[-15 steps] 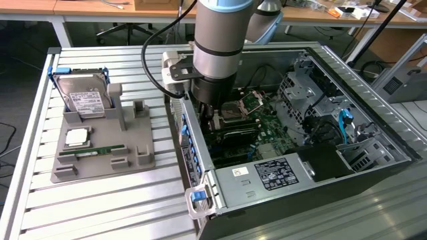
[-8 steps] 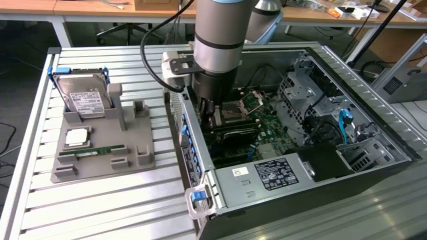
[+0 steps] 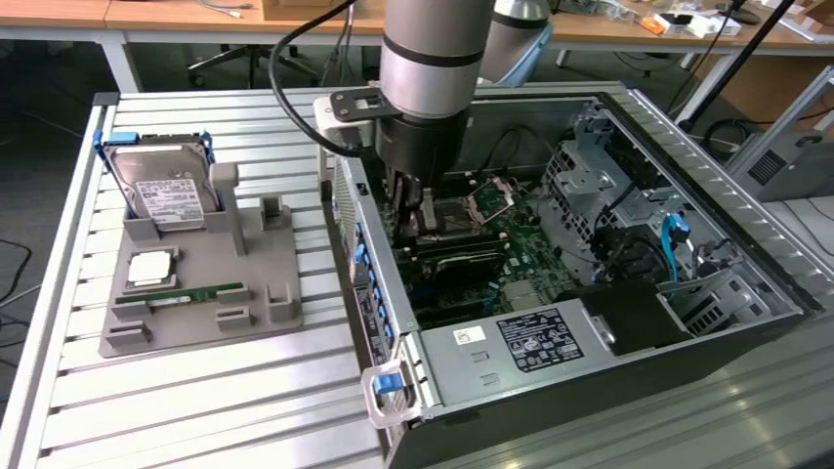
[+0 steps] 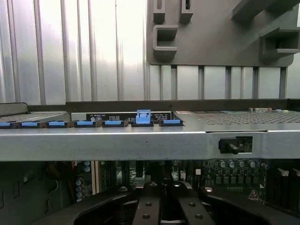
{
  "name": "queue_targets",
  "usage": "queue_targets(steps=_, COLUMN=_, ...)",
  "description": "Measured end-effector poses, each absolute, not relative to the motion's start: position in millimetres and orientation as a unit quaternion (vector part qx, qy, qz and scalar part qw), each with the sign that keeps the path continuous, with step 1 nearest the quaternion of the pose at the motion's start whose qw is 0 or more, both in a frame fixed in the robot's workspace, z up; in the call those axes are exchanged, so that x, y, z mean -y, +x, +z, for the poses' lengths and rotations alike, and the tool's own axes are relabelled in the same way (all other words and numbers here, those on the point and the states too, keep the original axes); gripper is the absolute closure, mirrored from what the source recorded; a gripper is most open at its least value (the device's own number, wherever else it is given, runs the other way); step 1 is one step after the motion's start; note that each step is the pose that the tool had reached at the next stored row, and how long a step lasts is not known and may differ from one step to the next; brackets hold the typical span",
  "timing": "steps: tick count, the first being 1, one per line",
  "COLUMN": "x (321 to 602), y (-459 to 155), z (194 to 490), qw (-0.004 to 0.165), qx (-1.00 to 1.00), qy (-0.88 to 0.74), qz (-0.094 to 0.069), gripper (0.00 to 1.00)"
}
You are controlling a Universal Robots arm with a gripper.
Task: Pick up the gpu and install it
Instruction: 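Press down on the gpu until it lock into place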
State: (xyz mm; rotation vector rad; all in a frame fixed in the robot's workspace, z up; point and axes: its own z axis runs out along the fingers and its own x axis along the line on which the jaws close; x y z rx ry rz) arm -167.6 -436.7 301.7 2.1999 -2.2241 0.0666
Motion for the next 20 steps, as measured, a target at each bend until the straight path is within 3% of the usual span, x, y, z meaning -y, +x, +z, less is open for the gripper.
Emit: queue_targets(steps=20, x=438.9, y=-184.6, z=301.8, qw=0.001, qx=0.711, qy=0.703, qz=0.026, gripper=0.89)
